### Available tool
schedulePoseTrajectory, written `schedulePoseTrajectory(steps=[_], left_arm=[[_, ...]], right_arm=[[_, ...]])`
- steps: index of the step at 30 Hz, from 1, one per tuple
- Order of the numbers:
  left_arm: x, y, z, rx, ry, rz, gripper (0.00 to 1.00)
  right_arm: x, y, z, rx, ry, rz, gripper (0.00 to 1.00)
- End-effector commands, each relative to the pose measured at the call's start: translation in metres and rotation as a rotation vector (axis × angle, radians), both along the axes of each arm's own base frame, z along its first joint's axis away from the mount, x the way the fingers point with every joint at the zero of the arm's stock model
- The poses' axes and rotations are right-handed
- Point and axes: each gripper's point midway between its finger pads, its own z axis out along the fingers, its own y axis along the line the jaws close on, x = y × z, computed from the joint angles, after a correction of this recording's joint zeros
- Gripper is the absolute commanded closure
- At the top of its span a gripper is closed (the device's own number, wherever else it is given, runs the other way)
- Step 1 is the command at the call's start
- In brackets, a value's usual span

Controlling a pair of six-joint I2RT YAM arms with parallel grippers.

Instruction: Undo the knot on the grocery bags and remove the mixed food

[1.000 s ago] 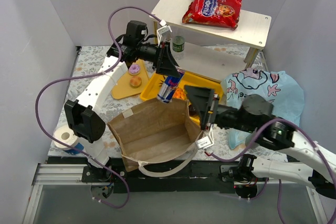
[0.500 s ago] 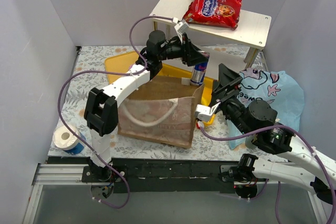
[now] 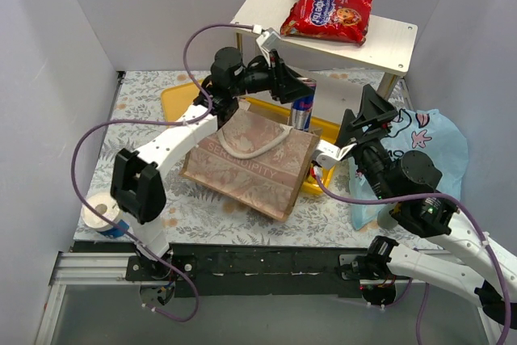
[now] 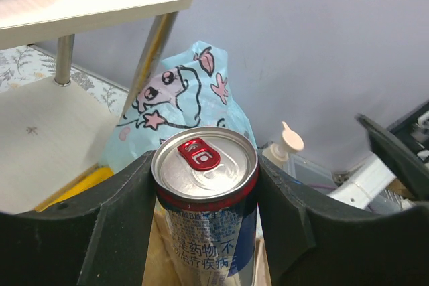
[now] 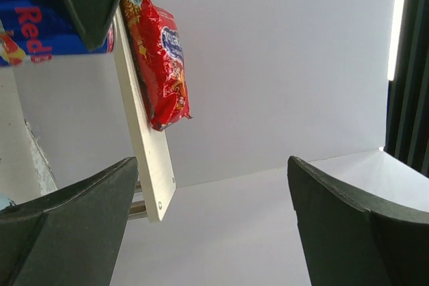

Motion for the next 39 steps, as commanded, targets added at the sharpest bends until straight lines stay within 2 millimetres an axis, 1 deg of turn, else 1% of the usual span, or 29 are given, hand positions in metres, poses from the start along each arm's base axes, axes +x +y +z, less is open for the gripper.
schedulePoseTrajectory(steps=[1, 2, 3, 4, 6, 7, 8, 10, 11, 12, 13, 14, 17, 18, 21, 23, 25, 26, 29, 30, 31, 32, 33, 34, 35, 36, 37, 38, 39], left_arm=[[-0.040, 0.040, 0.066, -0.022, -0.122, 0.074, 1.00], [-0.051, 0.051, 0.071, 0.001, -0.145, 0.086, 1.00], [-0.056, 0.057, 0.068, 0.016, -0.154, 0.098, 1.00], [-0.057, 0.063, 0.046, 0.052, -0.126, 0.123, 1.00], [-0.077, 0.081, 0.047, 0.072, -0.183, 0.140, 1.00], [-0.082, 0.085, 0.041, 0.089, -0.191, 0.139, 1.00], [-0.084, 0.088, 0.019, 0.145, -0.173, 0.138, 1.00], [-0.090, 0.096, 0.014, 0.160, -0.194, 0.152, 1.00], [-0.090, 0.097, 0.004, 0.176, -0.194, 0.152, 1.00], [-0.091, 0.099, 0.005, 0.178, -0.223, 0.155, 1.00], [-0.091, 0.099, 0.009, 0.173, -0.235, 0.160, 1.00], [-0.092, 0.099, 0.022, 0.157, -0.264, 0.155, 1.00], [-0.092, 0.099, 0.044, 0.137, -0.326, 0.151, 1.00], [-0.097, 0.100, 0.065, 0.107, -0.365, 0.141, 1.00], [-0.114, 0.106, 0.099, 0.043, -0.444, 0.124, 1.00], [-0.119, 0.105, 0.114, -0.006, -0.460, 0.107, 1.00], [-0.120, 0.101, 0.122, -0.030, -0.447, 0.084, 1.00], [-0.113, 0.095, 0.119, -0.037, -0.439, 0.076, 1.00], [-0.106, 0.085, 0.127, -0.079, -0.427, 0.052, 1.00], [-0.093, 0.075, 0.116, -0.074, -0.390, 0.050, 1.00], [-0.087, 0.069, 0.113, -0.079, -0.377, 0.059, 1.00], [-0.074, 0.059, 0.112, -0.100, -0.352, 0.143, 1.00], [-0.061, 0.047, 0.099, -0.094, -0.326, 0.193, 1.00], [-0.053, 0.039, 0.093, -0.103, -0.321, 0.255, 1.00], [-0.048, 0.025, 0.087, -0.131, -0.326, 0.344, 1.00], [-0.044, 0.017, 0.082, -0.121, -0.388, 0.409, 1.00], [-0.052, -0.008, 0.065, -0.110, -0.394, 0.416, 1.00], [-0.041, -0.007, 0.064, -0.147, -0.414, 0.528, 1.00], [-0.038, -0.010, 0.062, -0.161, -0.429, 0.571, 1.00]], right_arm=[[-0.002, -0.012, 0.025, 0.118, -0.065, -0.027, 0.02], [-0.001, -0.012, 0.025, 0.116, -0.067, -0.029, 0.02], [-0.002, -0.013, 0.026, 0.116, -0.070, -0.032, 0.02], [-0.001, -0.013, 0.024, 0.115, -0.070, -0.035, 0.02], [0.000, -0.014, 0.021, 0.111, -0.069, -0.040, 0.01], [0.001, -0.012, 0.017, 0.104, -0.066, -0.039, 0.01], [0.001, -0.012, 0.015, 0.101, -0.065, -0.039, 0.01], [0.002, -0.008, 0.014, 0.102, -0.070, -0.030, 0.02], [0.004, -0.005, 0.010, 0.096, -0.065, -0.027, 0.01], [0.005, -0.003, 0.010, 0.099, -0.068, -0.022, 0.01], [0.006, 0.000, 0.009, 0.093, -0.066, -0.021, 0.02], [0.006, 0.001, 0.010, 0.098, -0.068, -0.015, 0.02], [0.008, 0.004, 0.012, 0.102, -0.072, -0.010, 0.02], [0.008, 0.004, 0.013, 0.105, -0.073, -0.011, 0.01], [0.008, 0.003, 0.016, 0.108, -0.077, -0.016, 0.01], [0.007, -0.001, 0.018, 0.116, -0.081, -0.026, 0.02], [0.006, -0.004, 0.021, 0.121, -0.087, -0.036, 0.01], [0.006, -0.006, 0.023, 0.125, -0.093, -0.039, 0.01], [0.006, -0.011, 0.033, 0.141, -0.113, -0.056, 0.02], [0.006, -0.016, 0.038, 0.152, -0.127, -0.072, 0.02], [0.007, -0.020, 0.043, 0.161, -0.140, -0.085, 0.02], [0.007, -0.024, 0.050, 0.181, -0.152, -0.096, 0.02], [0.008, -0.034, 0.058, 0.213, -0.176, -0.126, 0.02], [0.010, -0.037, 0.062, 0.229, -0.182, -0.138, 0.02], [0.009, -0.043, 0.071, 0.252, -0.199, -0.152, 0.02], [0.010, -0.050, 0.076, 0.269, -0.211, -0.176, 0.02], [0.011, -0.052, 0.081, 0.285, -0.219, -0.185, 0.02], [0.008, -0.059, 0.092, 0.315, -0.239, -0.193, 0.02], [0.008, -0.066, 0.100, 0.336, -0.254, -0.212, 0.02]])
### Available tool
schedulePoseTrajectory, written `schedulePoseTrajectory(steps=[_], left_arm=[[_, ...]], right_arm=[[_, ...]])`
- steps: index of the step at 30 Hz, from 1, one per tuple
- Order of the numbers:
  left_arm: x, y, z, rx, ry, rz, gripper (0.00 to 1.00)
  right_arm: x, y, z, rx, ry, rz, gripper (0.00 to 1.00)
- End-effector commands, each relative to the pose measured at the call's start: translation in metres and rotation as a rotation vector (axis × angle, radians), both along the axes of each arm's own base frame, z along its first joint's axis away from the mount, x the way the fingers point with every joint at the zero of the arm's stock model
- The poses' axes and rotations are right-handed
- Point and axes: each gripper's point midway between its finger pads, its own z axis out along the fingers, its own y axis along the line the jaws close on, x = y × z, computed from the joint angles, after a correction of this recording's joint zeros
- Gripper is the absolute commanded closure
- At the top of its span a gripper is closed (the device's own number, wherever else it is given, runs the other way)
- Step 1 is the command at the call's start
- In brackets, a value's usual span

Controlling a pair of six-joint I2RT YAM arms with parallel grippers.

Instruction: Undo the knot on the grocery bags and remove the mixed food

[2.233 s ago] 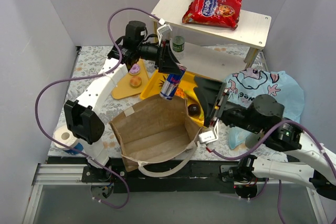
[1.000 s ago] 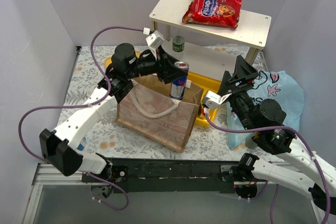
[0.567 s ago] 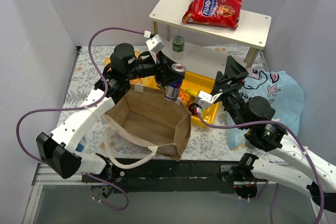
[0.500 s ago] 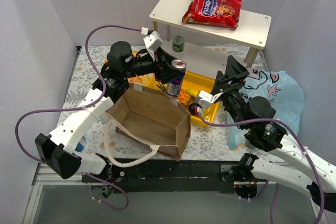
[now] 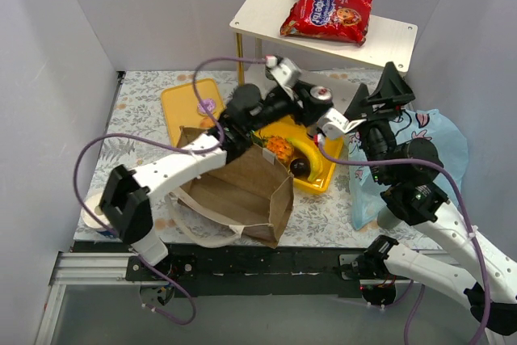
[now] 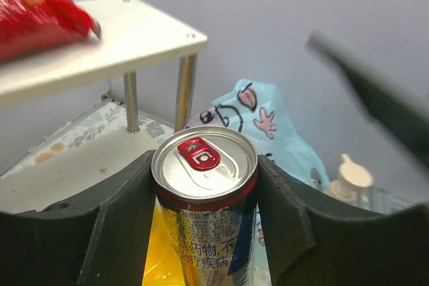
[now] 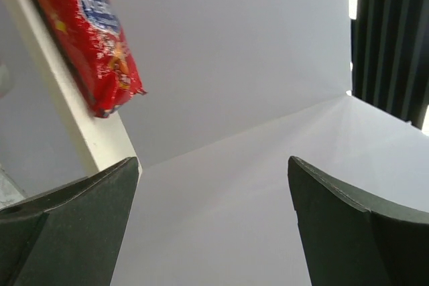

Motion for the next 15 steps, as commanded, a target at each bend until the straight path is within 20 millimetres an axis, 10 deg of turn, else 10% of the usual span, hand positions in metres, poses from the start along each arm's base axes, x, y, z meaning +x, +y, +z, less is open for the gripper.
schedulePoseTrajectory(steps=[1, 9, 15], left_arm=[[0.019, -0.032, -0.005, -0.144, -0.117, 0.297, 1.00], [0.081, -0.079, -0.031, -0.223, -0.201, 0.457, 1.00], [0.111, -0.091, -0.052, -0.220, -0.225, 0.554, 1.00]], right_arm=[[-0.016, -0.043, 0.070, 0.222, -0.163, -0.074, 0.02], [-0.028, -0.077, 0.121, 0.341, -0.261, -0.135, 0.02], [-0.028, -0.081, 0.111, 0.338, -0.235, -0.143, 0.02]])
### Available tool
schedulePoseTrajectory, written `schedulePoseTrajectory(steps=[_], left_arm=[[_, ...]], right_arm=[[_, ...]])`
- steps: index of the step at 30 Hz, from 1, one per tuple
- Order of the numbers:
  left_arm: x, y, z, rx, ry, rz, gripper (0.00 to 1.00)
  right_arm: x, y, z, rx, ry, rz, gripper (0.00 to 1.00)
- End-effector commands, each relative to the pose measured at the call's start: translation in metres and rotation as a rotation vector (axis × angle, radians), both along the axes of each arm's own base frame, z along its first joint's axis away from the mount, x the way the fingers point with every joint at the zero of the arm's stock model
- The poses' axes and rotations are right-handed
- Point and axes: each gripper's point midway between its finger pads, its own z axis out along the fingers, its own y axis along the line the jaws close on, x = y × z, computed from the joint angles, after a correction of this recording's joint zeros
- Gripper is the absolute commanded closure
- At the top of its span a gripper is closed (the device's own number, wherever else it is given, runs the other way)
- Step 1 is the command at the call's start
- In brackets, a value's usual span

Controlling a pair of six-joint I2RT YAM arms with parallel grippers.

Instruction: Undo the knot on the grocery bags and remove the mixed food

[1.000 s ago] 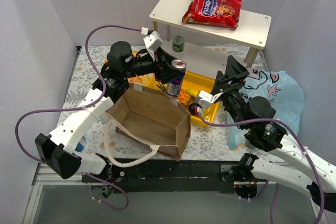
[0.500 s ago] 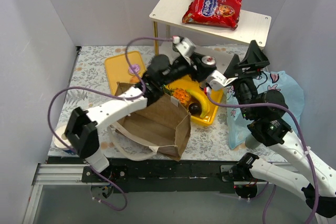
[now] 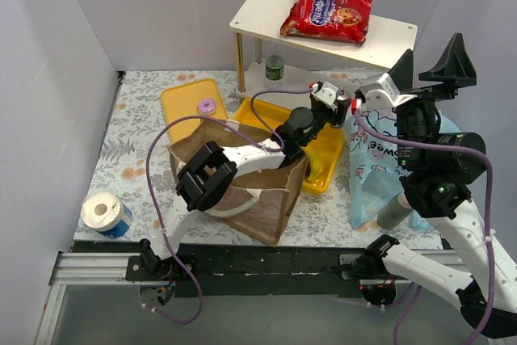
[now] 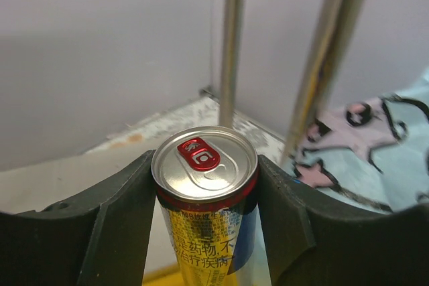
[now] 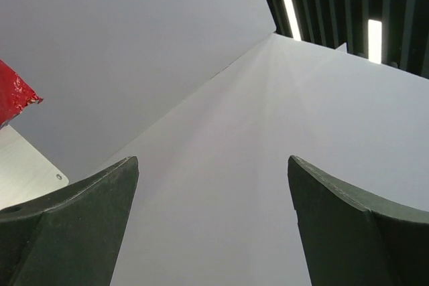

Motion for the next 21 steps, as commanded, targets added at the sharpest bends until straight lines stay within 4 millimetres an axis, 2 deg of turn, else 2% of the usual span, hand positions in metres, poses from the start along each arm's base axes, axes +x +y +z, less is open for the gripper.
schedulePoseTrajectory(steps=[1, 3, 5, 6, 7, 8, 9, 10, 11, 12, 13, 14, 15, 17, 21], left_arm=[[0.005, 0.028, 0.107, -0.224, -0.176, 0.123, 1.00], [0.005, 0.031, 0.112, -0.225, -0.177, 0.134, 1.00], [0.007, 0.032, 0.113, -0.210, -0.211, 0.145, 1.00], [0.012, 0.026, 0.098, -0.188, -0.212, 0.145, 1.00], [0.020, 0.027, 0.092, -0.179, -0.214, 0.154, 1.00], [0.026, 0.027, 0.100, -0.198, -0.225, 0.162, 1.00], [0.033, 0.025, 0.095, -0.199, -0.214, 0.161, 1.00], [0.045, 0.021, 0.075, -0.170, -0.195, 0.169, 1.00], [0.050, 0.019, 0.084, -0.188, -0.208, 0.172, 1.00], [0.055, 0.018, 0.082, -0.187, -0.214, 0.177, 1.00], [0.063, 0.014, 0.064, -0.165, -0.206, 0.177, 1.00], [0.067, 0.012, 0.061, -0.164, -0.211, 0.172, 1.00], [0.070, 0.011, 0.071, -0.183, -0.231, 0.170, 1.00], [0.082, 0.007, 0.050, -0.155, -0.221, 0.177, 1.00], [0.086, 0.003, 0.034, -0.140, -0.247, 0.169, 1.00]], right_arm=[[-0.010, -0.014, 0.003, 0.071, -0.030, -0.003, 0.02], [-0.012, -0.017, -0.003, 0.075, -0.029, -0.003, 0.02], [-0.008, -0.012, -0.016, 0.052, -0.009, 0.006, 0.02], [-0.008, -0.012, -0.018, 0.054, -0.011, 0.008, 0.02], [-0.008, -0.011, -0.021, 0.053, -0.009, 0.010, 0.02], [-0.006, -0.010, -0.025, 0.049, -0.003, 0.009, 0.02], [-0.006, -0.011, -0.025, 0.055, -0.007, 0.005, 0.02], [-0.006, -0.012, -0.025, 0.055, -0.008, 0.001, 0.02], [-0.004, -0.011, -0.026, 0.052, -0.005, -0.001, 0.02], [-0.005, -0.012, -0.026, 0.055, -0.007, -0.002, 0.02], [-0.005, -0.013, -0.026, 0.055, -0.003, -0.004, 0.02], [-0.005, -0.014, -0.026, 0.060, -0.001, -0.005, 0.02], [-0.006, -0.015, -0.026, 0.061, -0.001, -0.008, 0.02], [-0.005, -0.016, -0.028, 0.061, 0.005, -0.010, 0.02], [-0.004, -0.017, -0.032, 0.057, 0.012, -0.018, 0.02]])
